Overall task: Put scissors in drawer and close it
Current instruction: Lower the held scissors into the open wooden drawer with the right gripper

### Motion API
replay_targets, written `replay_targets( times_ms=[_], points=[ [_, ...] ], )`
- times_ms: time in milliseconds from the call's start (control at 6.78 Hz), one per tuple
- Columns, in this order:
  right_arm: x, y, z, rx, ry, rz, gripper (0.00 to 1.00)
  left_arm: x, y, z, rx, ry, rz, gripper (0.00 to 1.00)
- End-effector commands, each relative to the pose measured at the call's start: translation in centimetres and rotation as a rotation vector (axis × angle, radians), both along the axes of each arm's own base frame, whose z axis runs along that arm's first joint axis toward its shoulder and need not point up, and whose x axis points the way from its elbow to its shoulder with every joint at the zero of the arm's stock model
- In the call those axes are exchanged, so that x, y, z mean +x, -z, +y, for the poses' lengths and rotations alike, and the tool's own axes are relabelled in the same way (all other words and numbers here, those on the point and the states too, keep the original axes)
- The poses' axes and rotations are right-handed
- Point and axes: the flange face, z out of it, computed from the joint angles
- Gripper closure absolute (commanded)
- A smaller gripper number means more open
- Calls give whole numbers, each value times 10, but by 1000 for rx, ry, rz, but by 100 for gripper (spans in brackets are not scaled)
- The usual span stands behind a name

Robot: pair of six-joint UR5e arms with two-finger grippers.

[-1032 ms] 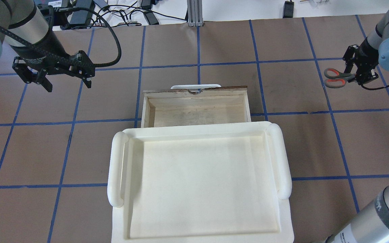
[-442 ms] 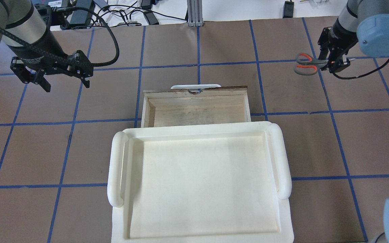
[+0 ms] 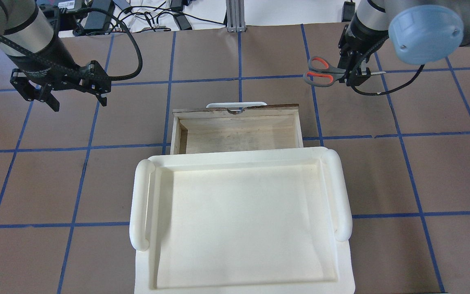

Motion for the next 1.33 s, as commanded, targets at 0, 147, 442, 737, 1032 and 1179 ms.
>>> replay_targets(
  times_ms=[0, 147, 442, 737, 1032, 1179],
  points=[
    [107, -8, 20, 35, 89, -22, 100, 1, 0, 0, 0, -1, 1, 0],
    [139, 4, 28, 54, 128, -21, 100, 2, -1, -1, -4, -3, -1, 0],
    [169, 10, 39, 53, 145, -30, 100, 1, 0, 0, -2, -3, 1, 0],
    [210, 34, 53, 72, 161, -20, 100, 1, 0, 0, -1, -1, 0, 0],
    [215, 51, 63, 108, 196, -7, 100, 3, 0, 2, 14, -1, -22, 0],
    [216, 58, 66, 119, 191, 0, 100, 3, 0, 2, 15, -1, -24, 0]
  ],
)
